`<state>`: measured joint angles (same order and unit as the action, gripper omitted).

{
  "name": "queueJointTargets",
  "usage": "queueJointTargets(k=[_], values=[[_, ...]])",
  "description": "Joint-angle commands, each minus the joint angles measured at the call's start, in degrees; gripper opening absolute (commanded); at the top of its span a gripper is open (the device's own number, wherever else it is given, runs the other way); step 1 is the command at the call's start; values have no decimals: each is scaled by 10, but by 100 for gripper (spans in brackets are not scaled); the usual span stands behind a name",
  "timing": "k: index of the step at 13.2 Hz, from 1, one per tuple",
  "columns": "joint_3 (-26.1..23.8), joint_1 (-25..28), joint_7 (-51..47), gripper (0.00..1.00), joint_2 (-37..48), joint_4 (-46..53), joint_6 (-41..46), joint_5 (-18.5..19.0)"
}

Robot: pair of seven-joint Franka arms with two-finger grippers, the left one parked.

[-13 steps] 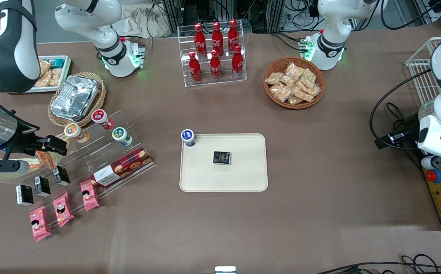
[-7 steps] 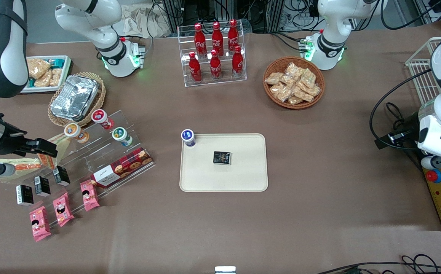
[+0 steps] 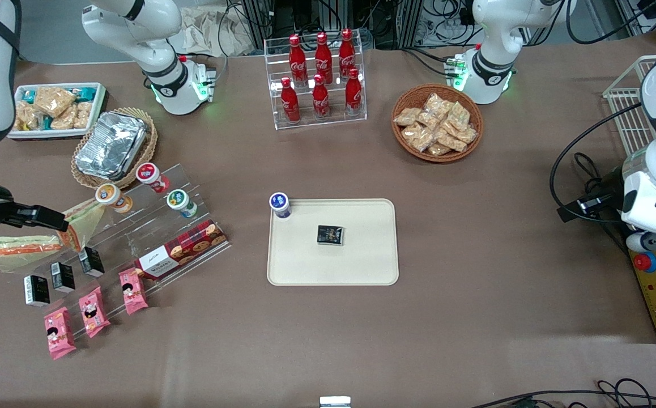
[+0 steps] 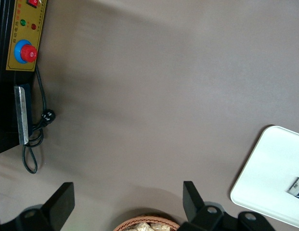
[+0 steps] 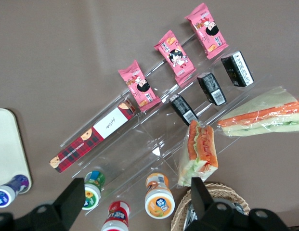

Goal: Place sandwich on tray
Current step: 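Move the right gripper over the rack toward the wrapped sandwiches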

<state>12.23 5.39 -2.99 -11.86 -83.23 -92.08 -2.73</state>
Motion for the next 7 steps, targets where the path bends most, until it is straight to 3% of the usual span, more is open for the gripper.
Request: queueJointTargets(k=[1, 5, 7], values=[[-2, -34, 44, 98, 8, -4, 15, -18], [-2, -86, 44, 98, -5, -4, 28, -20], [-2, -113, 21, 98, -26, -3, 22, -49]])
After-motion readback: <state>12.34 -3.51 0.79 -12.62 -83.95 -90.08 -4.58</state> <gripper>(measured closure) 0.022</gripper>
